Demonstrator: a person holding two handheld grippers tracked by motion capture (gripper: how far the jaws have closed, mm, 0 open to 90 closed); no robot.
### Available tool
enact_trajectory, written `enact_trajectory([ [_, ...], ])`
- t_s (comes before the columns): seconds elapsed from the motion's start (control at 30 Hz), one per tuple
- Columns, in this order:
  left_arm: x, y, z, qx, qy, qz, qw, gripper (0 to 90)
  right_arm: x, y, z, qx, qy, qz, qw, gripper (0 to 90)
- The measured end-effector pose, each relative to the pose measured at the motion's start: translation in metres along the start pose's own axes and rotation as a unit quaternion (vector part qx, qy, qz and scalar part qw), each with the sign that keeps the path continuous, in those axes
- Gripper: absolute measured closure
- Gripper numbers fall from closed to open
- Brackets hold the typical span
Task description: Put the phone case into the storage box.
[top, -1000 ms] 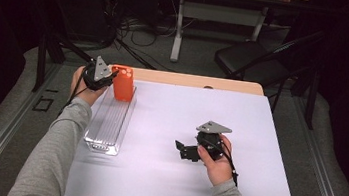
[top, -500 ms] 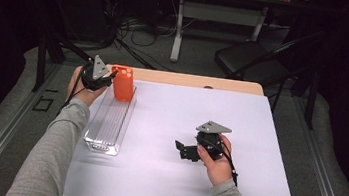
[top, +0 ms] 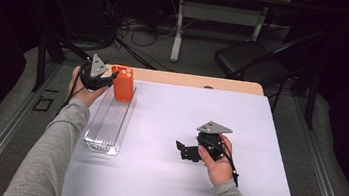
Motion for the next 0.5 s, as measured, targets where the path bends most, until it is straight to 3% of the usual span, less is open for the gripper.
enact_trajectory([
  [0.2, 0.003, -0.004, 0.003, -0.001, -0.011, -0.01, 0.9999, 41.2, 0.0, 0.0, 0.0, 0.0, 0.001, -0.001, 1.0, 0.0],
  [0.4, 0.01, -0.009, 0.006, -0.02, -0.041, -0.023, 0.9987, 41.3, 0.0, 0.001, 0.0, 0.002, -0.002, -0.002, 1.0, 0.0],
  [0.5, 0.015, -0.011, 0.008, -0.028, -0.047, -0.036, 0.9979, 41.2, -0.001, 0.001, 0.0, 0.002, -0.002, -0.001, 1.0, 0.0],
])
Point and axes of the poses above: each handheld gripper's, and its own axes: y roughly forward along the jaws, z roughly out of its top, x roughly to its right, the point moved 5 cm from there along y, roughly forward along the jaws, and after that the axes turned 9 degrees about -z, right-handed, at the moved point
